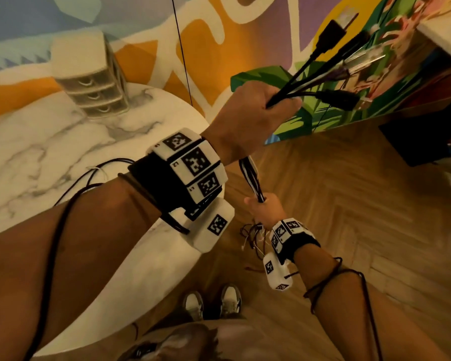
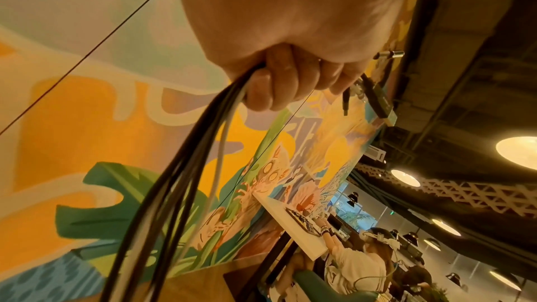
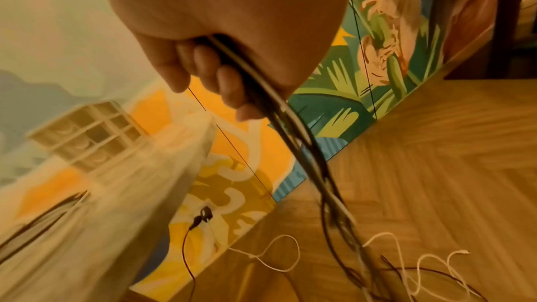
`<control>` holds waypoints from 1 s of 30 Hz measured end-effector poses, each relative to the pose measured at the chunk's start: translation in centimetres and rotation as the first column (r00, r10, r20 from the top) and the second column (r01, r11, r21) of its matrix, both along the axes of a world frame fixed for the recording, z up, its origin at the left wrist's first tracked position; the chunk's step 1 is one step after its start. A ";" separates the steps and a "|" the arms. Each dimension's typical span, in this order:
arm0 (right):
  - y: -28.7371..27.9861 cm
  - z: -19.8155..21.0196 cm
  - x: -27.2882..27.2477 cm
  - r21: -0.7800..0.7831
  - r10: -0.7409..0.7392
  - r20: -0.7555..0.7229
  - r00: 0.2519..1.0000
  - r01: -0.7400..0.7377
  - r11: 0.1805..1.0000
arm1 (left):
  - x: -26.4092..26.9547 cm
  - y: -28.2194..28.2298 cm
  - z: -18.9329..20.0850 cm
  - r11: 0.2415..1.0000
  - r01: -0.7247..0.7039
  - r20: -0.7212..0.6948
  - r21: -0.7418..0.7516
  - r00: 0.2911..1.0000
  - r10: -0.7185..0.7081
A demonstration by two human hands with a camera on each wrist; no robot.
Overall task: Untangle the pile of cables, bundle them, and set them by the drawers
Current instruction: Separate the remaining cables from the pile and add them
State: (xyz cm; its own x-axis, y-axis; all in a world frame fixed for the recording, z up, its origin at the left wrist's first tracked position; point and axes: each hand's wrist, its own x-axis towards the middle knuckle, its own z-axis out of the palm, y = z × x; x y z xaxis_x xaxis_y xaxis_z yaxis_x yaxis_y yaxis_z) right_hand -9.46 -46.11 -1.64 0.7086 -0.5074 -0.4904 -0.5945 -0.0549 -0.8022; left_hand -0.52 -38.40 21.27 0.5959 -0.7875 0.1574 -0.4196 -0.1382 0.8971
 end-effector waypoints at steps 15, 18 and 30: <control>-3.1 -4.8 -2.4 -0.071 -0.268 -0.219 0.938 0.258 0.963 | 0.5 -0.2 0.0 0.995 -0.023 0.623 0.099 0.781 -0.044; -3.4 -6.0 -2.3 -0.088 -0.381 -0.223 0.897 0.371 0.924 | 0.4 -0.7 0.7 0.999 -0.013 0.706 0.043 0.708 -0.021; -6.0 -8.8 -3.1 -0.059 -0.535 -0.356 0.766 0.553 0.831 | 2.1 0.3 1.0 0.996 0.063 0.836 0.062 0.542 -0.087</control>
State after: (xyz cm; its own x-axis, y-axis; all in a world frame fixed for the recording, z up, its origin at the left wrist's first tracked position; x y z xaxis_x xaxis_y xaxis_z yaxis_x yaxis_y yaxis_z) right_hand -12.52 -52.15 -10.45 0.1016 -0.7263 -0.6799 -0.7488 0.3941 -0.5329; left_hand 1.59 -38.13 22.30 0.1412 -0.8330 0.5350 -0.9880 -0.0843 0.1295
